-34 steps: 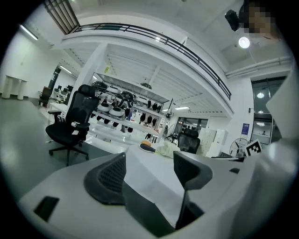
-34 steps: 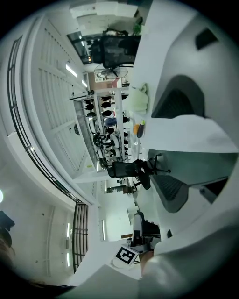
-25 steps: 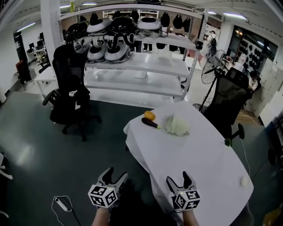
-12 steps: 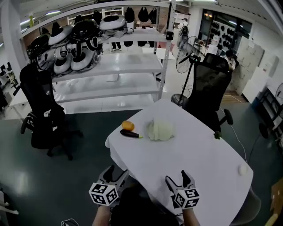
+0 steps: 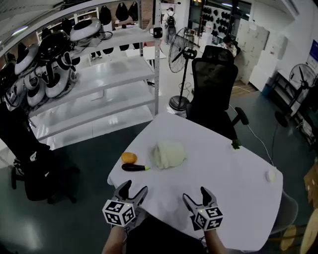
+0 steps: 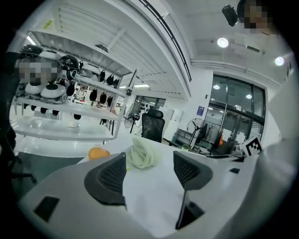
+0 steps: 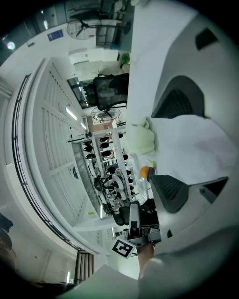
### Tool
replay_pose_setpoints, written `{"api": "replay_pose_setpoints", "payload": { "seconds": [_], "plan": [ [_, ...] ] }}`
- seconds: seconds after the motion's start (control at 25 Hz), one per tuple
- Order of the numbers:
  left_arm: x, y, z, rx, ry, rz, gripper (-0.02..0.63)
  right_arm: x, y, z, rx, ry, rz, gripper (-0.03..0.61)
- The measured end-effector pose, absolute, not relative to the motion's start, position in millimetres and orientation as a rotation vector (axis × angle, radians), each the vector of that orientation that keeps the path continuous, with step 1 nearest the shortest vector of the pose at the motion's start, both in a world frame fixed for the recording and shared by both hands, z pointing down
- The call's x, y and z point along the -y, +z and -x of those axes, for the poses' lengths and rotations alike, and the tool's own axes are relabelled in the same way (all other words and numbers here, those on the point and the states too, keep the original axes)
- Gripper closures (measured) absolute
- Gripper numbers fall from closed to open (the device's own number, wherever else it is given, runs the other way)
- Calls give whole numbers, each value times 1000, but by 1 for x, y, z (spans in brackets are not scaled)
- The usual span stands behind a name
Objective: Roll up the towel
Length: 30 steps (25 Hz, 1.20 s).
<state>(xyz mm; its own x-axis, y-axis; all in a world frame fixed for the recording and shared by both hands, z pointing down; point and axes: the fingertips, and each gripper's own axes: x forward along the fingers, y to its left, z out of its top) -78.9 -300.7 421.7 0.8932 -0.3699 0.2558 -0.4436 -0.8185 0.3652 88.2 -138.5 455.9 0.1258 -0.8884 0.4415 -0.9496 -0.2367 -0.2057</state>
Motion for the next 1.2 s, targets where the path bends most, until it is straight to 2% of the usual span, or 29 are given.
{"api": "replay_pose_setpoints", "payload": {
  "seconds": [0.56, 0.8, 1.04, 1.2],
  "plan": [
    [365, 443, -8, 225, 327, -2597, 287, 190, 462, -113, 1771, 807, -2366, 209],
    [386, 454, -56, 99, 359, -2479, 287, 226, 467, -138, 1812, 830, -2304, 236],
    [412, 472, -95, 68, 367, -2275, 287, 263, 491, -167, 1850, 993, -2243, 257],
    [421, 487, -112, 56, 371, -2162, 350, 286, 504, -181, 1832, 1089, -2242, 294]
  ]
}}
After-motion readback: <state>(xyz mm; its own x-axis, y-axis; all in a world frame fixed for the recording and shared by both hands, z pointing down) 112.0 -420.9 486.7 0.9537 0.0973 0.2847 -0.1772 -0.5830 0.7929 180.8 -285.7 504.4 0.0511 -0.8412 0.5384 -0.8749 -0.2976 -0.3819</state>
